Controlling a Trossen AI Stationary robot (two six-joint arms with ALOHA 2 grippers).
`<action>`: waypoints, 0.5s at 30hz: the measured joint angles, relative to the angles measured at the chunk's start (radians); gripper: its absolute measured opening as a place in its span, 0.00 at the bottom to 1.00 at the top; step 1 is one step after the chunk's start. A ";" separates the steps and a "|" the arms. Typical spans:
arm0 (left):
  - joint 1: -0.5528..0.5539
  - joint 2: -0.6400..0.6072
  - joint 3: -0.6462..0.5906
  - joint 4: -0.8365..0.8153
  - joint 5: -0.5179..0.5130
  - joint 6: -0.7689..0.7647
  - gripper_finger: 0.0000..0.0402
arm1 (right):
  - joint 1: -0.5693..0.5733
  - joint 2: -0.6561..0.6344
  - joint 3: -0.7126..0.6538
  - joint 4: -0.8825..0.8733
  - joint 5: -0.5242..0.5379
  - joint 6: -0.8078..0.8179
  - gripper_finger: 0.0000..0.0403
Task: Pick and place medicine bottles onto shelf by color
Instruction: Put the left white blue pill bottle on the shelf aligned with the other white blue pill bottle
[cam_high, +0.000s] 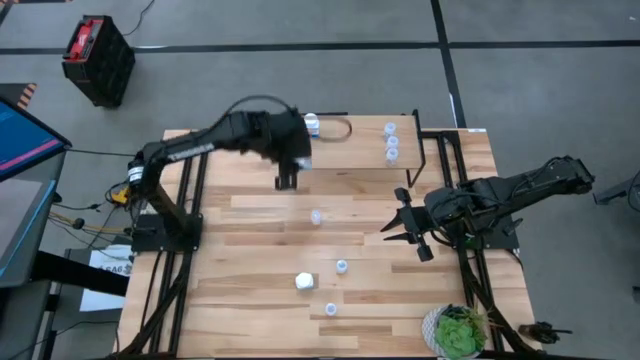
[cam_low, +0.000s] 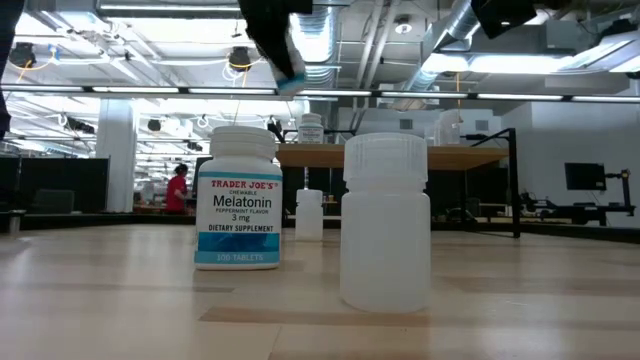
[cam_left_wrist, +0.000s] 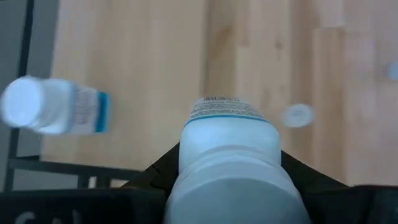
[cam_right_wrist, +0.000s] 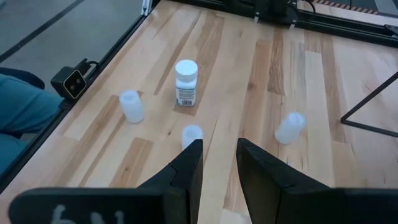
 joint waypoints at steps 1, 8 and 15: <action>0.028 0.008 0.000 0.007 0.014 0.024 0.32 | 0.000 0.000 0.000 0.000 0.000 0.000 0.30; 0.109 0.114 0.034 0.071 0.078 0.139 0.32 | 0.000 0.000 0.001 -0.009 0.000 0.002 0.30; 0.127 0.296 0.229 -0.082 0.061 0.197 0.33 | 0.000 0.000 0.001 -0.010 0.000 0.008 0.30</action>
